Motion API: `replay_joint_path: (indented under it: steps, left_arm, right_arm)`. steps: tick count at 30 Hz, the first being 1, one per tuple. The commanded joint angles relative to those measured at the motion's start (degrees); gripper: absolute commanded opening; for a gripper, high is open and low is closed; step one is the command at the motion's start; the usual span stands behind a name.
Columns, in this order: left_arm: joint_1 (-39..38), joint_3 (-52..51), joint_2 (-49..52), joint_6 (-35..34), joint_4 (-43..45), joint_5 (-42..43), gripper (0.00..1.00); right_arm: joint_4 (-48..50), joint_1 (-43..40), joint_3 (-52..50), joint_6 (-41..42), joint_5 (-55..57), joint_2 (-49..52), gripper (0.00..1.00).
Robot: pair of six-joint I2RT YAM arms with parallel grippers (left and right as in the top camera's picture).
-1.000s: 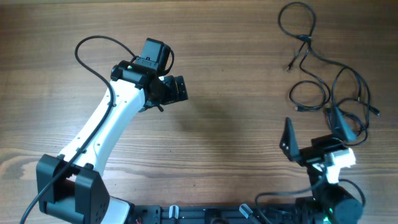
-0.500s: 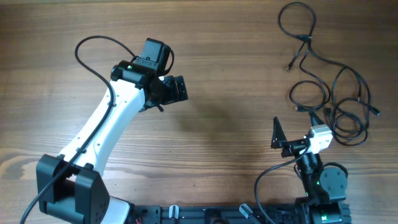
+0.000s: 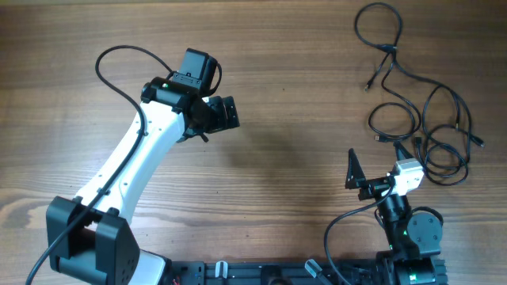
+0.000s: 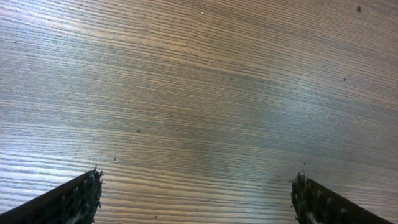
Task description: Untangle cables
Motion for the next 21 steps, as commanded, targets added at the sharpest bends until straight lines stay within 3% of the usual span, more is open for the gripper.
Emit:
replay_joint_path:
  steps: [1,12,21]
  left_arm:
    - [0.1,0.7,0.4,0.3,0.2,-0.6,1.0]
    - [-0.7,0.7,-1.7,0.3,0.2,-0.6,1.0]
    - [-1.7,0.7,-25.5,0.7,-1.6,-3.8,1.0]
  right_arm:
    - [0.1,0.1,-0.1,0.9,1.0,-0.4,1.0]
    - [0.1,0.1,-0.1,0.8,1.0,-0.4,1.0]
    - [0.1,0.1,-0.1,0.9,1.0,-0.4,1.0]
